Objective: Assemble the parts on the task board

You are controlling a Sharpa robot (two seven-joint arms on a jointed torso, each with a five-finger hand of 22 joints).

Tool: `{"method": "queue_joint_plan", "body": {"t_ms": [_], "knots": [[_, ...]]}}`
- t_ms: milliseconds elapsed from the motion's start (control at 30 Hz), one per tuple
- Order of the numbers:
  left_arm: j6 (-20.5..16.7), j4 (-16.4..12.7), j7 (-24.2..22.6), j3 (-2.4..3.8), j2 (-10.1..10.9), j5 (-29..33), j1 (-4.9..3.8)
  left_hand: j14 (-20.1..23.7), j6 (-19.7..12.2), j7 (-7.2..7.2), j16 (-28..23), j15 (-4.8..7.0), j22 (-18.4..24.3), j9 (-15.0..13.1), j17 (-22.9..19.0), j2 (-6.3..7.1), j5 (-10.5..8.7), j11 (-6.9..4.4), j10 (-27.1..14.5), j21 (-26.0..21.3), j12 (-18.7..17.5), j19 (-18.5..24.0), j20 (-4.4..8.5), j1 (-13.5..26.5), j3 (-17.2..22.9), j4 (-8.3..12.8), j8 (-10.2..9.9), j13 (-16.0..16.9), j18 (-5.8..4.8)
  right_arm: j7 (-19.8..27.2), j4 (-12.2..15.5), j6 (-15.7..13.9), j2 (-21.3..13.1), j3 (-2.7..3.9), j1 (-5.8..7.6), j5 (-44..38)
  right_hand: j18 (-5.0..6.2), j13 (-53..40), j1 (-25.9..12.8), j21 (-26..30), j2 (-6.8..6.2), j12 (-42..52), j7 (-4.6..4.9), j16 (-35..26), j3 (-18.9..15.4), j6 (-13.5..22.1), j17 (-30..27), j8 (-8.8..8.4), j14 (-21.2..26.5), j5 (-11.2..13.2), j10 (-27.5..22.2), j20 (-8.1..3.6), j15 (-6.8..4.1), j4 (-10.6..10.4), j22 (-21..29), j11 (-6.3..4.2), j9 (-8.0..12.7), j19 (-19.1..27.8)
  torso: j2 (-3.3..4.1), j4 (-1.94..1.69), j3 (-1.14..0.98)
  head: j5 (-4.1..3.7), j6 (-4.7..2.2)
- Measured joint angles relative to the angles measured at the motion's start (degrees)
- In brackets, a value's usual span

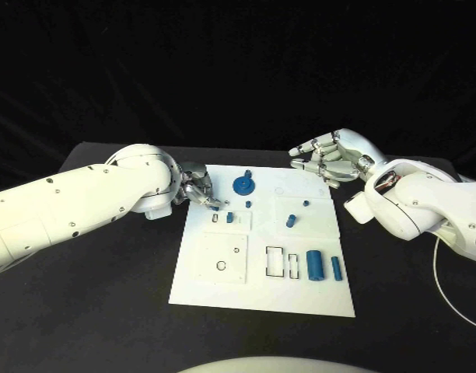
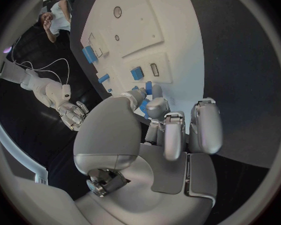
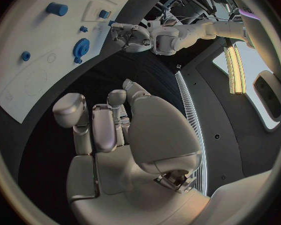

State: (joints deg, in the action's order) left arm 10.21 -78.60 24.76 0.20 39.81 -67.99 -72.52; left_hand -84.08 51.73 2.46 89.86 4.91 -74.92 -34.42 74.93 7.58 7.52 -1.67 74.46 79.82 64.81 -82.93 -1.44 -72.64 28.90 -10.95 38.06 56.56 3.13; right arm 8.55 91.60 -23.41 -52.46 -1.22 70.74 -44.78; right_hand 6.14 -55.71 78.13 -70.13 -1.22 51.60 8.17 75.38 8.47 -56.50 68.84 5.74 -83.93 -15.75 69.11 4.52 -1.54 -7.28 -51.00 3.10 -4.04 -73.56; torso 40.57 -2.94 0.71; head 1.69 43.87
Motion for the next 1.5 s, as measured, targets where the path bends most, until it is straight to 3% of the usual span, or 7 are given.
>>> {"method": "queue_joint_plan", "body": {"t_ms": [233,433,1500], "knots": [[0.03,-0.38,-0.21,-0.05,-0.04,-0.6,1.15,0.0,0.01,0.02,0.0,0.0,0.0,0.11,0.0,0.07,-0.02,-0.02,0.02,0.0,0.0,0.0,0.0,0.08,0.11,0.11,-0.01,0.02,0.0,0.0,0.0,0.07,-0.01,-0.03,-0.01,0.0,0.0,0.0,-0.23,0.0,-0.23,0.0,0.0,0.0,0.0,0.0,0.0,0.0,0.0,0.0,0.0,0.0,0.0,0.0,0.0,0.0,0.0,0.0,0.05,0.03,-0.01,0.21,0.19],[0.44,-0.38,-0.21,-0.05,-0.07,-0.87,1.48,0.0,0.3,-0.11,0.0,0.0,0.01,0.18,-0.01,0.14,-0.06,-0.18,0.19,0.0,0.0,0.0,0.0,0.15,0.31,0.31,-0.05,0.07,0.0,0.0,0.0,0.11,-0.01,-0.05,-0.02,0.01,0.0,0.0,-0.23,0.0,-0.23,0.0,0.0,0.0,0.0,0.0,0.0,0.0,0.0,0.0,0.0,0.0,0.0,0.0,0.0,0.0,0.0,0.0,0.08,0.08,-0.04,0.3,0.4],[2.16,-0.54,-0.17,0.0,0.21,-2.92,1.54,0.0,0.63,-0.21,0.0,0.0,0.0,0.29,-0.02,1.2,0.22,-0.27,0.68,0.51,0.22,-0.41,0.0,0.75,0.92,0.59,-0.06,0.24,0.0,0.04,0.02,0.2,-0.07,-0.06,-0.03,0.02,0.0,-0.01,-0.23,0.0,-0.23,0.0,0.0,0.0,0.0,0.0,0.0,0.0,0.0,0.0,0.01,0.0,0.0,0.0,0.0,0.01,0.0,0.0,0.08,0.07,-0.03,0.43,0.87]]}}
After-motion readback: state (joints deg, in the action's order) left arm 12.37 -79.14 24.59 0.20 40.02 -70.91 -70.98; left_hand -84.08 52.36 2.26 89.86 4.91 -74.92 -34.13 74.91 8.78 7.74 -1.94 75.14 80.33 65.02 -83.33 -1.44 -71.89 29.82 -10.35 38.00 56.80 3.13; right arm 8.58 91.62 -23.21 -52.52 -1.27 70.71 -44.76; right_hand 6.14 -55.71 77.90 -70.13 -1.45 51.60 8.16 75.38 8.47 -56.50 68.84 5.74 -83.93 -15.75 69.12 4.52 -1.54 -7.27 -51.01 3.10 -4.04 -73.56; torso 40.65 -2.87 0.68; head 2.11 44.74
